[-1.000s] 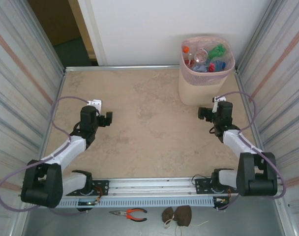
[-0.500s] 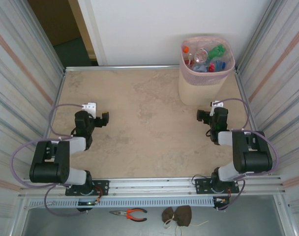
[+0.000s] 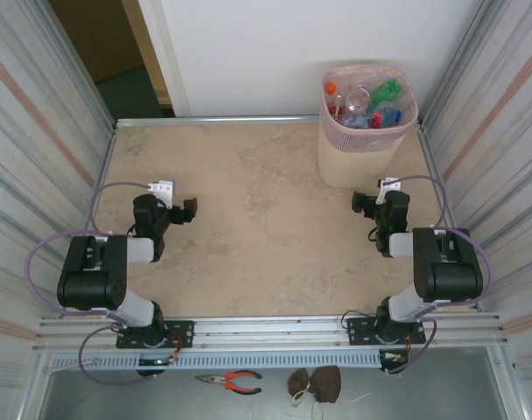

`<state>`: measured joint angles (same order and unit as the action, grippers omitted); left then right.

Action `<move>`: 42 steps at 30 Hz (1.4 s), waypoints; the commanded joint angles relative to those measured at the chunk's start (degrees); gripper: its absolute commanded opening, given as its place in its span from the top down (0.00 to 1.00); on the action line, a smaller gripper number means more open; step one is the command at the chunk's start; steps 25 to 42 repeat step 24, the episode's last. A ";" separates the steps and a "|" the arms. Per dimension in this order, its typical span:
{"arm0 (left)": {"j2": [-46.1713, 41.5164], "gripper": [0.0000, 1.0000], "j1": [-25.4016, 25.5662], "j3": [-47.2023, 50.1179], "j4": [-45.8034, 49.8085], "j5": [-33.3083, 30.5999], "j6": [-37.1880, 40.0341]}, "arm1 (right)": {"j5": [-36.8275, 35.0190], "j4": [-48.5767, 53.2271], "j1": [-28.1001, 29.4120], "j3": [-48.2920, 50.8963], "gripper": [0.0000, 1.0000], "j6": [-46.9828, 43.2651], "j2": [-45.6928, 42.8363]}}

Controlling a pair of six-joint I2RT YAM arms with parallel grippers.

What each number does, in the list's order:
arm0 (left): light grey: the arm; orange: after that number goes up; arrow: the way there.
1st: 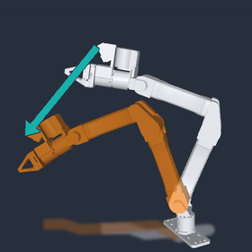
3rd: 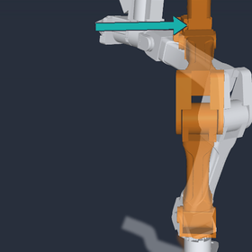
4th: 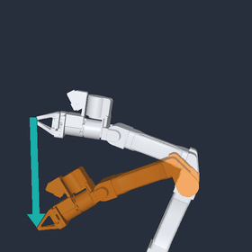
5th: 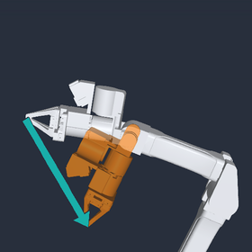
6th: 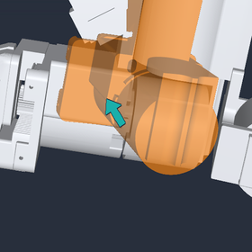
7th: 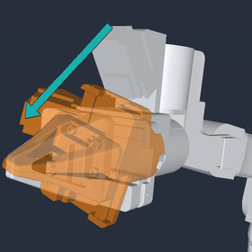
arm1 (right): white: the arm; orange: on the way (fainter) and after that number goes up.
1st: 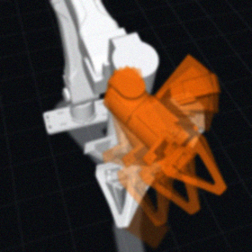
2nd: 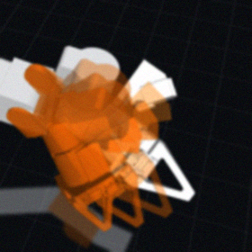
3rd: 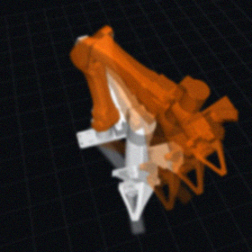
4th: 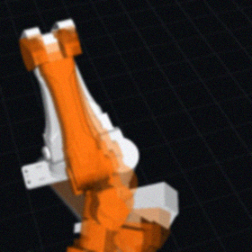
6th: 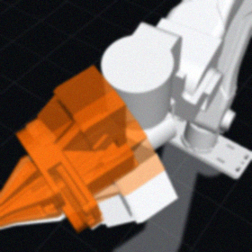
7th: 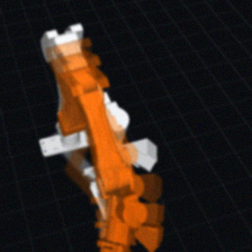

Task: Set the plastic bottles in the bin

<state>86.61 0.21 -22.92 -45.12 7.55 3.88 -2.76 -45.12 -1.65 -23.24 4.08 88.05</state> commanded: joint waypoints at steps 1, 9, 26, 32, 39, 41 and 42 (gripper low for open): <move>0.24 0.01 -0.37 -1.03 0.31 0.54 1.08 | 1.09 -1.68 -0.45 0.23 0.01 1.16 0.46; -0.04 0.02 -0.34 -0.64 -0.04 0.48 0.96 | 1.16 -1.69 -0.40 0.23 0.01 1.12 0.43; 0.01 0.01 -0.32 -0.70 -0.05 0.42 0.98 | 2.16 -1.36 -0.66 0.11 0.01 0.98 0.40; 0.01 0.01 -0.32 -0.70 -0.05 0.42 0.98 | 2.16 -1.36 -0.66 0.11 0.01 0.98 0.40; 0.01 0.01 -0.32 -0.70 -0.05 0.42 0.98 | 2.16 -1.36 -0.66 0.11 0.01 0.98 0.40; 0.01 0.01 -0.32 -0.70 -0.05 0.42 0.98 | 2.16 -1.36 -0.66 0.11 0.01 0.98 0.40; 0.01 0.01 -0.32 -0.70 -0.05 0.42 0.98 | 2.16 -1.36 -0.66 0.11 0.01 0.98 0.40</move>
